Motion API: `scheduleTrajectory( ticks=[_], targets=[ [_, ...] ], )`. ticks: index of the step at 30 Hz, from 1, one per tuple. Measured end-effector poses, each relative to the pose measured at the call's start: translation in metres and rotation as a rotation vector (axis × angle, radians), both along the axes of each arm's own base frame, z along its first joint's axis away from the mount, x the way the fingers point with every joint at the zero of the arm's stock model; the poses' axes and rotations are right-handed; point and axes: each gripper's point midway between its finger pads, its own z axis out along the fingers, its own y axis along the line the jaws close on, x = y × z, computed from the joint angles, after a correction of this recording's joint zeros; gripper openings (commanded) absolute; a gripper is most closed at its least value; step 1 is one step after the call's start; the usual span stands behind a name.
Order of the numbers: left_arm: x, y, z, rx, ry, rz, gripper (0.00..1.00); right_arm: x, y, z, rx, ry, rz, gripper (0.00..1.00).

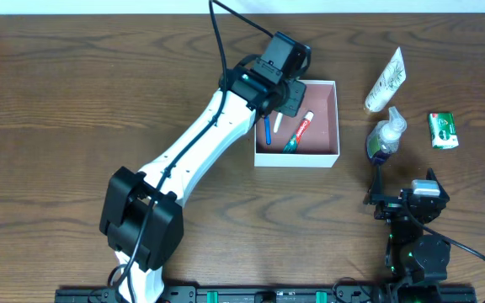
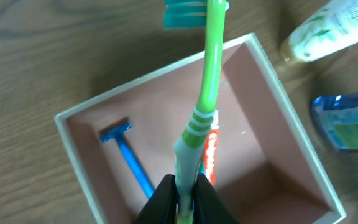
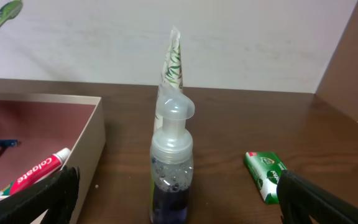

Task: Pack container
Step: 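Carry the toothbrush with the left gripper over the box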

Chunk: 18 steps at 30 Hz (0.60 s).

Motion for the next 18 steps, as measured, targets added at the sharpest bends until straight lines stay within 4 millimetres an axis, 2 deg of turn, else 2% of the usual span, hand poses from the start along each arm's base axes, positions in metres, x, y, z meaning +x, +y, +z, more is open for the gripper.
scheduleTrajectory(
  ticks=[6,13,18],
  targets=[
    [0.001,0.019,-0.018,0.03,0.045,0.033,0.11,0.0,0.0,0.0,0.0,0.0,0.0,0.99],
    [-0.003,0.021,-0.038,0.056,0.1,0.048,0.13,0.0,0.0,0.0,0.0,0.0,0.0,0.99],
    [-0.005,0.023,-0.045,0.069,0.122,0.051,0.14,0.0,0.0,0.0,0.0,0.0,0.0,0.99]
  ],
)
